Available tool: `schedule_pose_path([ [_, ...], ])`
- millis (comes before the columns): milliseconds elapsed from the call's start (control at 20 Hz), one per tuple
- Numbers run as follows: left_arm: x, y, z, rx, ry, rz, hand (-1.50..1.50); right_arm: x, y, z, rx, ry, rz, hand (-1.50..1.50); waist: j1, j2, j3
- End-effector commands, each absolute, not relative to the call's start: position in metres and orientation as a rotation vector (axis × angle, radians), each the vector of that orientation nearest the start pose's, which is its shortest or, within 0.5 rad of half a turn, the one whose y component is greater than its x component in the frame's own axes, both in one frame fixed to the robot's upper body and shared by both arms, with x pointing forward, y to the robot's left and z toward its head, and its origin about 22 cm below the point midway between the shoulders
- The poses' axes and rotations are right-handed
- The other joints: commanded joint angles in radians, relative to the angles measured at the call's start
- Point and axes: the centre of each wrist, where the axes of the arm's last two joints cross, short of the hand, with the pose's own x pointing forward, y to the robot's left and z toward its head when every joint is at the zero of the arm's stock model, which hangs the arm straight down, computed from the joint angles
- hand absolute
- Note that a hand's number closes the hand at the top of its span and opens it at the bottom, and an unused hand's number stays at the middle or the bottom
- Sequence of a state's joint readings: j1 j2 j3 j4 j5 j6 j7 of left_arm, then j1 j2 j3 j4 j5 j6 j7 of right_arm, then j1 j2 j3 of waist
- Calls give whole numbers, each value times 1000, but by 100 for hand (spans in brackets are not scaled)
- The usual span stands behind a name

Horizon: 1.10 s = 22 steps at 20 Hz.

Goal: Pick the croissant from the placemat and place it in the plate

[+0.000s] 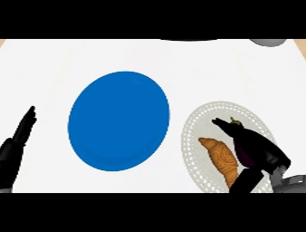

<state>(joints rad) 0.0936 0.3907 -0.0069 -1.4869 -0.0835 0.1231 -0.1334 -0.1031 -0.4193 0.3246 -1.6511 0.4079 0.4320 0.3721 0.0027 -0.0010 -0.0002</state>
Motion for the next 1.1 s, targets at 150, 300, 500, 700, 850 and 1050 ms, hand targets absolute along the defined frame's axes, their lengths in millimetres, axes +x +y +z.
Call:
schedule_pose_path([
  [150, 204, 354, -7, 483, -1500, -278, 0, 237, -243, 16, -274, -1070, 1188, -150, -1, 1, 0],
  [300, 210, 341, -3, 487, -1514, -288, 0, 256, -235, 21, -253, -1149, 1140, 150, 0, 1, 0],
  [500, 208, 342, -4, 486, -1514, -297, 0, 254, -218, 6, -263, -1146, 1154, 150, 1, 0, 0],
  [700, 218, 355, -7, 470, -1500, -265, 0, 264, -236, 31, -286, -1176, 1161, 150, -1, 1, 0],
  [850, 216, 320, -10, 421, -1542, -327, 0, 342, -247, 67, -408, -1224, 1294, 150, 49, 11, 2],
  [1050, 235, 320, 3, 394, -1574, -356, 0, 376, -265, 95, -563, -1225, 1430, 150, 120, 41, 4],
])
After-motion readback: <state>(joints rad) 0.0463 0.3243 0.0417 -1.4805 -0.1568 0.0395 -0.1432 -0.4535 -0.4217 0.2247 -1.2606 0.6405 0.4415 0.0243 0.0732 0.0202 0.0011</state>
